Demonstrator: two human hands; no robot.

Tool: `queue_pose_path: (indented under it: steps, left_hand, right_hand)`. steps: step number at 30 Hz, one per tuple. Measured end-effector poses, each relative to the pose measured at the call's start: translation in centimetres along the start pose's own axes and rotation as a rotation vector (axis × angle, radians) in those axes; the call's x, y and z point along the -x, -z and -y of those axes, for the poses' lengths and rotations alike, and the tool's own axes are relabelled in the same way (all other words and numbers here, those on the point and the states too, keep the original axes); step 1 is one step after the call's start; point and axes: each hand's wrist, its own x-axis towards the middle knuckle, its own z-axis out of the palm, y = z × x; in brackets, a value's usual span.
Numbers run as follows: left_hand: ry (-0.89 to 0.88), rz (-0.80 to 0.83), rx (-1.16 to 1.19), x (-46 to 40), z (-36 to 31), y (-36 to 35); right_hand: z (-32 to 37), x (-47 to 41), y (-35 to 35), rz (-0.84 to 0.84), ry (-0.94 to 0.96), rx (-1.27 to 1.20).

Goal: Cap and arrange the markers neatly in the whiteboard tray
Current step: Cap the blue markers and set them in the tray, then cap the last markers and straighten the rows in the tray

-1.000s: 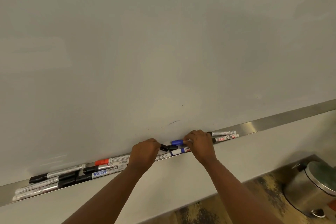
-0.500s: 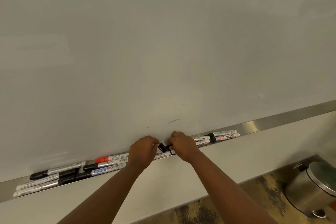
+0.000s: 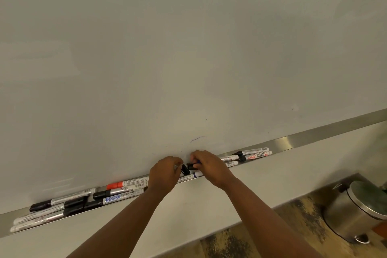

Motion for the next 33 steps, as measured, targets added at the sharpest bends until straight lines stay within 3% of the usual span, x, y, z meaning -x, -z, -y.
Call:
queue_pose_path:
  steps: [8, 11, 15, 18, 22, 26, 30, 33]
  left_hand:
    - [0.049, 0.023, 0.095, -0.2, -0.2, -0.4]
    - [0.089, 0.053, 0.391, -0.4, -1.2, -0.4]
    - [0.3, 0.048, 0.891, -0.8, -2.9, -0.6]
    - [0.331, 0.03, 0.931, -1.1, -3.2, -1.1]
    - [0.312, 0.065, 0.811, -1.3, -3.1, -1.2]
    - [0.301, 0.072, 0.748, -1.4, -3.0, -1.4]
    - [0.323, 0.101, 0.741, -1.4, -3.3, -1.4]
    - [0.334, 0.144, 0.74, -1.5, -3.4, -1.4]
  right_hand:
    - [-0.7, 0.3, -0.9, -0.075, 0.002, -0.061]
    - [0.0, 0.0, -0.9, -0.207, -0.036, -0.254]
    - [0.6, -0.1, -0.6, -0.274, -0.082, -0.429]
    - [0.2, 0.1, 0.5, -0.259, -0.105, -0.444]
    - [-4.2, 1.5, 3.6, -0.358, -0.187, -0.136]
    - [-9.7, 3.8, 6.5, -0.234, -0.342, 0.431]
    - [-11.1, 3.9, 7.2, -0.006, -0.365, 0.629]
    - [-11.5, 3.4, 7.1, 0.051, -0.341, 0.675]
